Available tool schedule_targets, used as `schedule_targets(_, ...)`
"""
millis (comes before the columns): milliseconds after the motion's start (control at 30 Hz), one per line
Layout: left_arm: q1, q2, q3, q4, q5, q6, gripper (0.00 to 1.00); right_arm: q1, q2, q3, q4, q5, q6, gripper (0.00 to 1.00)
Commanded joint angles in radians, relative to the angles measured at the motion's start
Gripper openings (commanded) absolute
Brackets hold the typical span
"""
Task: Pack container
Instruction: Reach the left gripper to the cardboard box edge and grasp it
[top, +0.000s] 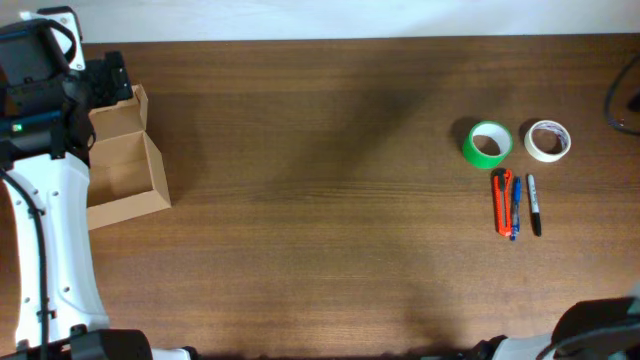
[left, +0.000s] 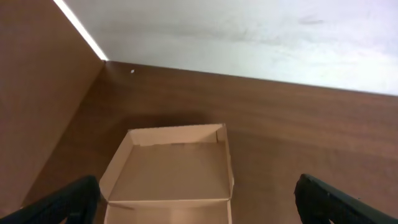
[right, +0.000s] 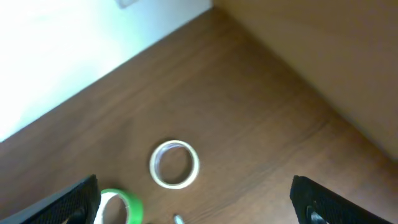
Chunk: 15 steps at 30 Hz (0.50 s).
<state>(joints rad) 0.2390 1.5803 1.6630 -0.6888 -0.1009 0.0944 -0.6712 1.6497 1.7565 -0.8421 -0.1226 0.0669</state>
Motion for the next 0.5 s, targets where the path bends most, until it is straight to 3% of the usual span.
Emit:
schedule_targets(0, 0.001, 0.005, 0.023, -0.011, 0.008, 0.034, 1.00, -0.040, 0.037, 0.022, -0.012, -0.039, -0.011, 0.99)
schedule_targets(300, 0.002, 0.019, 0.023, -0.088, 0.017, 0.035, 1.00, -0.058, 0.046, 0.022, -0.018, -0.021, -0.011, 0.99)
schedule_targets(400, 0.002, 0.042, 0.023, -0.130, 0.000, 0.027, 0.67, -0.058, 0.046, 0.022, -0.018, -0.021, -0.011, 0.99)
schedule_targets(467, 0.002, 0.067, 0.023, -0.172, 0.000, -0.023, 0.64, -0.058, 0.046, 0.022, -0.018, -0.021, -0.011, 0.99)
